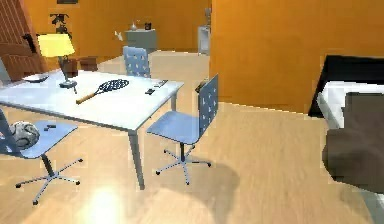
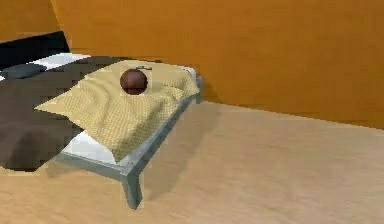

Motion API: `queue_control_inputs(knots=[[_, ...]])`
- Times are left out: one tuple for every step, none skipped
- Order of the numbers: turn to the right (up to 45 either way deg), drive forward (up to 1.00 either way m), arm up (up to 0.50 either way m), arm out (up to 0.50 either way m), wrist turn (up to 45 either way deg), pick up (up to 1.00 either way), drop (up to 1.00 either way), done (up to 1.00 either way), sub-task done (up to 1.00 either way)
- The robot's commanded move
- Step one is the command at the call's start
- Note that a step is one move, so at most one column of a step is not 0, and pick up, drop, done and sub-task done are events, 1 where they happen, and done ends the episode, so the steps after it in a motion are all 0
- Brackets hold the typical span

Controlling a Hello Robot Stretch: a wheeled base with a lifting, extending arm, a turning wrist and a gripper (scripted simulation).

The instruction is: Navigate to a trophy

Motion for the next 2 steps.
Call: queue_control_inputs(knots=[[-45.0,0.0,0.0,0.0,0.0,0.0,0.0,0.0,0.0],[-27.0,0.0,0.0,0.0,0.0,0.0,0.0,0.0,0.0]])
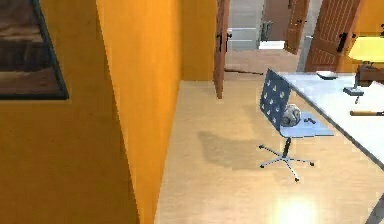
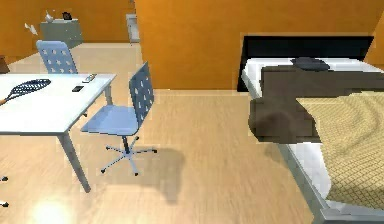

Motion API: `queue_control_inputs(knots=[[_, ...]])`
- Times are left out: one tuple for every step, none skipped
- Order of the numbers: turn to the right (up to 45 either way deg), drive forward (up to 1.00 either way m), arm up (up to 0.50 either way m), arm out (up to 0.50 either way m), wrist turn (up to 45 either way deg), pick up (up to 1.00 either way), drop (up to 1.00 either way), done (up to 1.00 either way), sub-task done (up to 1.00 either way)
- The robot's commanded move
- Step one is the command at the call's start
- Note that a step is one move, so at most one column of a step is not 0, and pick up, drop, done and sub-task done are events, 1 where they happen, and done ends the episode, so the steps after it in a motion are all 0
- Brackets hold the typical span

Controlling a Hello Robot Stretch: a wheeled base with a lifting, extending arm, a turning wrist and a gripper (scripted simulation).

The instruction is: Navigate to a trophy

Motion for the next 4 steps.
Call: queue_control_inputs(knots=[[0.0,0.25,0.0,0.0,0.0,0.0,0.0,0.0,0.0],[6.0,0.0,0.0,0.0,0.0,0.0,0.0,0.0,0.0],[0.0,1.0,0.0,0.0,0.0,0.0,0.0,0.0,0.0],[0.0,0.7,0.0,0.0,0.0,0.0,0.0,0.0,0.0]])
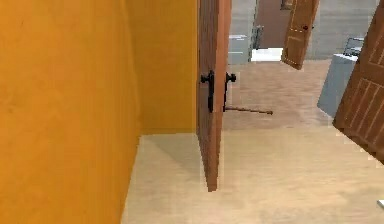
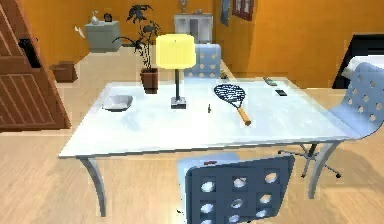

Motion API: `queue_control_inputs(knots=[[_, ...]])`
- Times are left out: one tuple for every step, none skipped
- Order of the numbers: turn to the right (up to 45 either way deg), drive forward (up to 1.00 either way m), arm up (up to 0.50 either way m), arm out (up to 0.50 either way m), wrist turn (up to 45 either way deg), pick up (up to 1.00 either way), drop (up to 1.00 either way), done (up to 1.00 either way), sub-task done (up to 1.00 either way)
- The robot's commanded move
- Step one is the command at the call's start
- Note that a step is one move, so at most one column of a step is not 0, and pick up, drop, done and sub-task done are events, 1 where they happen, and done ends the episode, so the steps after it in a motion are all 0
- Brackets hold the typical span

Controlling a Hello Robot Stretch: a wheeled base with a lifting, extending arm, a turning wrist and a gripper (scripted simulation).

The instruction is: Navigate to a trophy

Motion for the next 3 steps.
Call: queue_control_inputs(knots=[[30.0,0.0,0.0,0.0,0.0,0.0,0.0,0.0,0.0],[0.0,1.0,0.0,0.0,0.0,0.0,0.0,0.0,0.0],[3.0,0.0,0.0,0.0,0.0,0.0,0.0,0.0,0.0]])
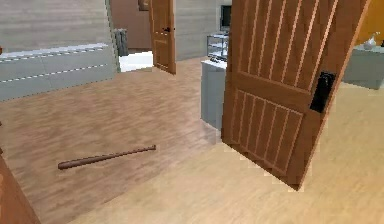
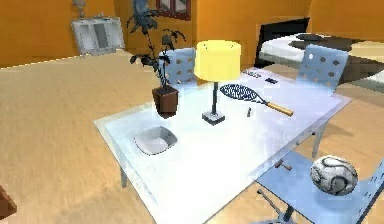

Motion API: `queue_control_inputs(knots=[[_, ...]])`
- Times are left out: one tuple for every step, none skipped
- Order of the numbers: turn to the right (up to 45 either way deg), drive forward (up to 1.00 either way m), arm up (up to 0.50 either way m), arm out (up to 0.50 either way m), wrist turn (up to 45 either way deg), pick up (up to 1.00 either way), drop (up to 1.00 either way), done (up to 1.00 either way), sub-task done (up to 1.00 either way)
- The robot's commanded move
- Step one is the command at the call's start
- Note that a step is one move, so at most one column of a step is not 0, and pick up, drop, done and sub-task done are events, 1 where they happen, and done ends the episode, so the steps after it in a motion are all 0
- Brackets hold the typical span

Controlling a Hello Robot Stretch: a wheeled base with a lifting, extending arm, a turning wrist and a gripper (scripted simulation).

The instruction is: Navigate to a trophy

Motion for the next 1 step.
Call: queue_control_inputs(knots=[[0.0,1.0,0.0,0.0,0.0,0.0,0.0,0.0,0.0]])
